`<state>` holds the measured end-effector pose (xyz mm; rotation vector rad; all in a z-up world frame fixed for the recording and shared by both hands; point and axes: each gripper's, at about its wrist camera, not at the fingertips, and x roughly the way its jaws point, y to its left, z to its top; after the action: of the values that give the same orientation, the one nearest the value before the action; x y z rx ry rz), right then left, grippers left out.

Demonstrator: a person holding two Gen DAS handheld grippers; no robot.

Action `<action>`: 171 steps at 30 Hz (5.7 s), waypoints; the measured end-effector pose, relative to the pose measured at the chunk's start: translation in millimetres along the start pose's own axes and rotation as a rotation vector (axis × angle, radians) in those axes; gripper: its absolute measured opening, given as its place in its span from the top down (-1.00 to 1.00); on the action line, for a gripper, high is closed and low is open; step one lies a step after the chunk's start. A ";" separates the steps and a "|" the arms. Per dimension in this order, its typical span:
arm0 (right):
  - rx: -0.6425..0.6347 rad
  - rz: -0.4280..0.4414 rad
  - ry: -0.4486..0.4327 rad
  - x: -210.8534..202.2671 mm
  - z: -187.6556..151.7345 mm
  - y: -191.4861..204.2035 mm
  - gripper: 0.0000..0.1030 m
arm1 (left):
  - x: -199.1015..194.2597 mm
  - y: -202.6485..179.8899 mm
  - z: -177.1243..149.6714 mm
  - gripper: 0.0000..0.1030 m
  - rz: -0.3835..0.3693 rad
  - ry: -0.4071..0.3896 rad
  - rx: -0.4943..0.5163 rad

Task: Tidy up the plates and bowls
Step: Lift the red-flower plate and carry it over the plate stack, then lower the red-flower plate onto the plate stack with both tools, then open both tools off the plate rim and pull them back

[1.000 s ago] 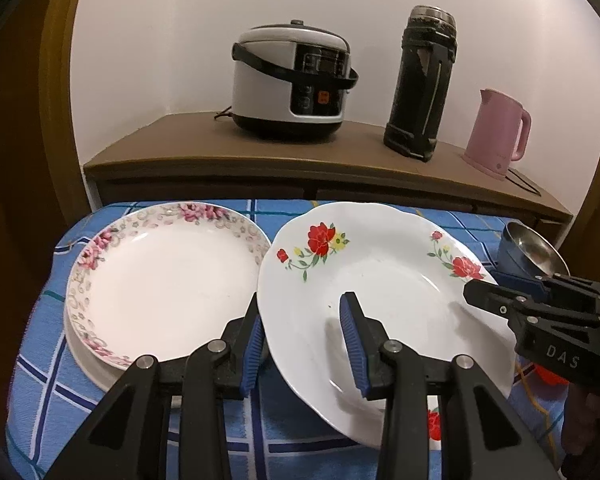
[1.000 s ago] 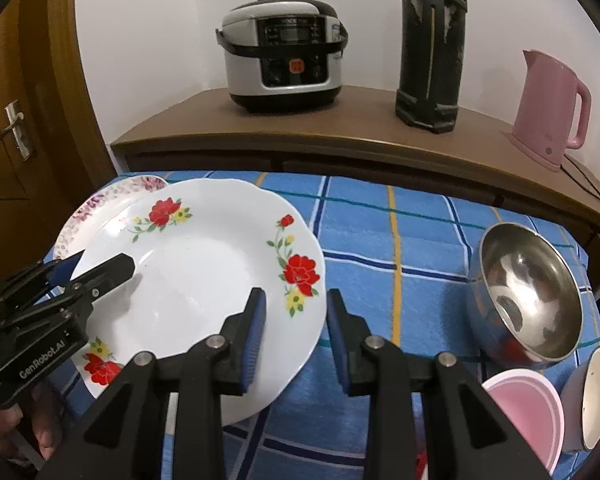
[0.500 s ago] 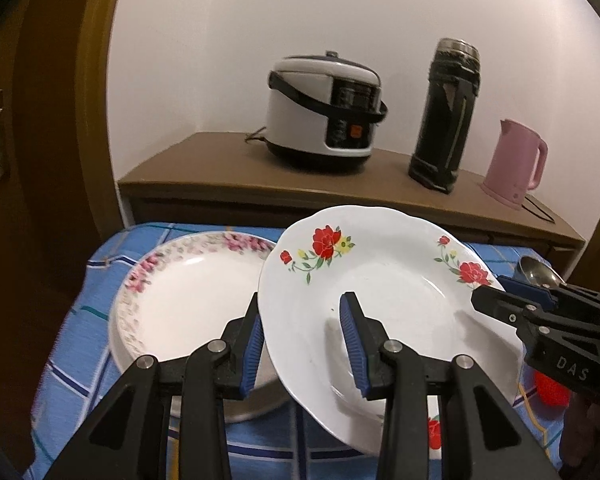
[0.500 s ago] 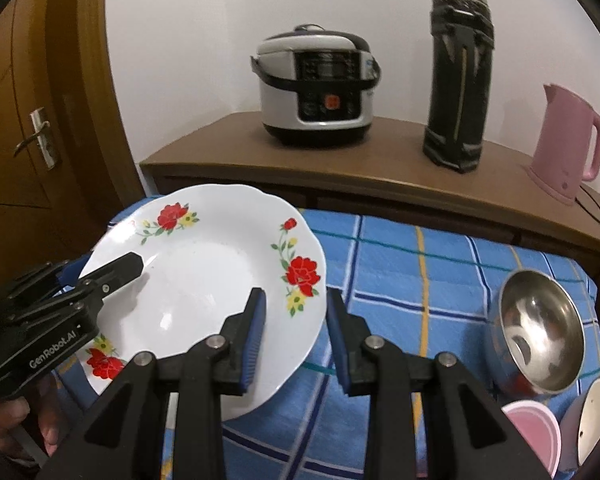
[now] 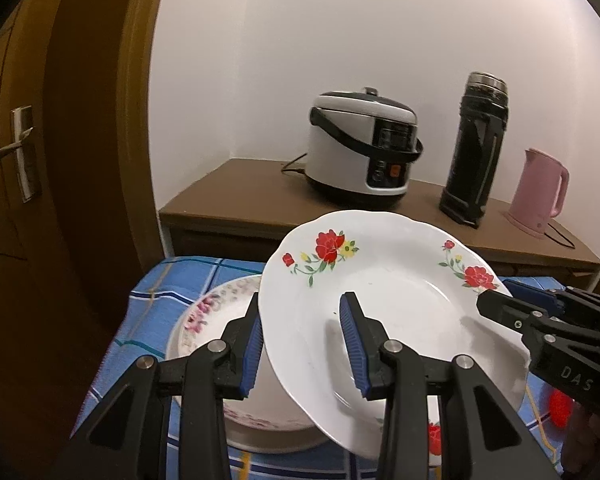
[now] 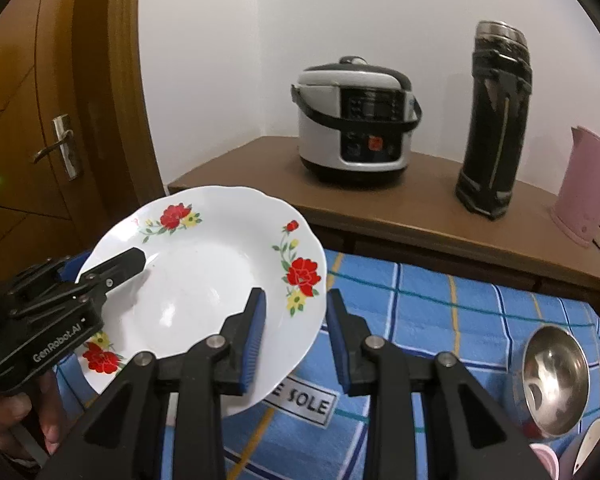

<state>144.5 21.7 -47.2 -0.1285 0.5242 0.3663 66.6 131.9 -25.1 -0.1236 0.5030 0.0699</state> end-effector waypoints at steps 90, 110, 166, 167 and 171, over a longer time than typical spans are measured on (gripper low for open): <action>-0.066 0.076 0.047 97.4 22.9 48.1 0.39 | 58.4 76.3 -11.7 0.23 0.147 0.057 -0.102; -0.073 0.072 0.092 108.8 15.7 46.6 0.39 | 70.8 74.2 -17.5 0.23 0.154 0.132 -0.071; -0.091 0.067 0.157 122.4 2.3 47.7 0.40 | 83.4 81.8 -25.4 0.23 0.111 0.243 -0.094; -0.093 0.066 0.156 122.4 2.2 47.8 0.40 | 83.4 81.9 -25.4 0.23 0.111 0.243 -0.094; -0.092 0.073 0.157 122.6 1.5 46.7 0.40 | 83.0 82.2 -25.6 0.23 0.108 0.242 -0.096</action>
<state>226.2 103.2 -109.7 -0.2291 0.6680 0.4541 119.0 212.9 -95.9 -0.2006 0.7479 0.1865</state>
